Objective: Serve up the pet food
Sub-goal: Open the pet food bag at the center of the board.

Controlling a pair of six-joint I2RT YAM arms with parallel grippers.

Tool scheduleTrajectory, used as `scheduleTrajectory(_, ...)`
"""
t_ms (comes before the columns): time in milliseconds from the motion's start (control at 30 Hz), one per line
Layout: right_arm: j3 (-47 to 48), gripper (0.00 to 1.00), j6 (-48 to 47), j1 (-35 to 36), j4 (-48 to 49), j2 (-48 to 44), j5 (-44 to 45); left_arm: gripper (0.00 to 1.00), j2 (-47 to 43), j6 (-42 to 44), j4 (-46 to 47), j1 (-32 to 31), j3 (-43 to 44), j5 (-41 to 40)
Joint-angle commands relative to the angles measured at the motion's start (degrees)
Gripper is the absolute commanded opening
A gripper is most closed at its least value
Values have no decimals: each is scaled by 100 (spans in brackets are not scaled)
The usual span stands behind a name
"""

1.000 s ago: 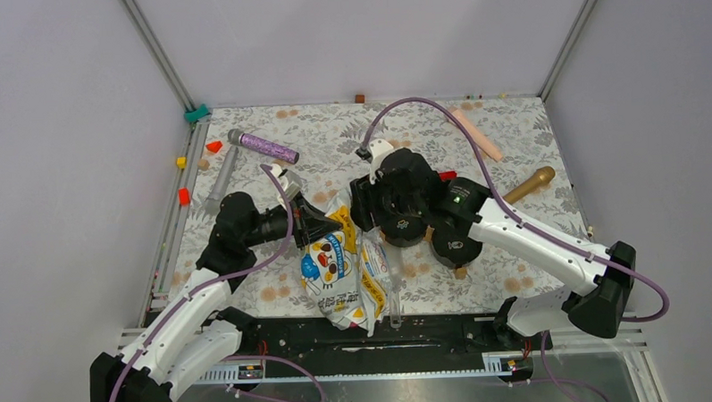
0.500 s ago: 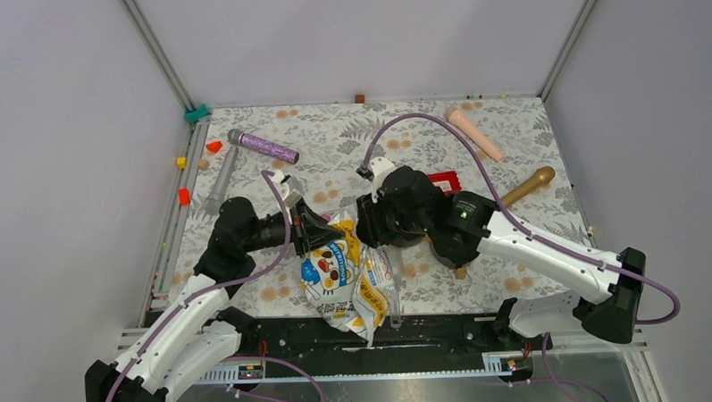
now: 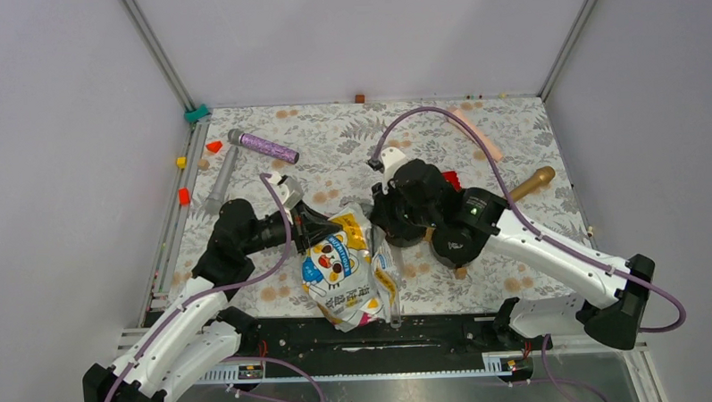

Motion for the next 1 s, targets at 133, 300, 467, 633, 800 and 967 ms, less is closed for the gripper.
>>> scheduleTrajectory(133,-47,17,-1679,-1033,-1273,-309,-641,0,-537,62,599,83,636,418)
scheduleTrajectory(300,66,28,-1326,-1033,-1701,80,-1099,0,-558,-5,701,83,637,468)
scheduleTrajectory(467,69,41,-762,-929,-1717,271,-1132,0,-580,-146,882,85,598,518)
scheduleTrajectory(633,342,43,-266,-407,-1696,536,-743,0,-561,-507,1294,87,558,547)
scheduleTrajectory(800,566,32,-124,84,-1848,774,-622,0,-665,-576,1314,88,625,182)
scheduleTrajectory(967,148,27,-110,177,-1972,258,-384,0,-890,-365,1094,84,617,-256)
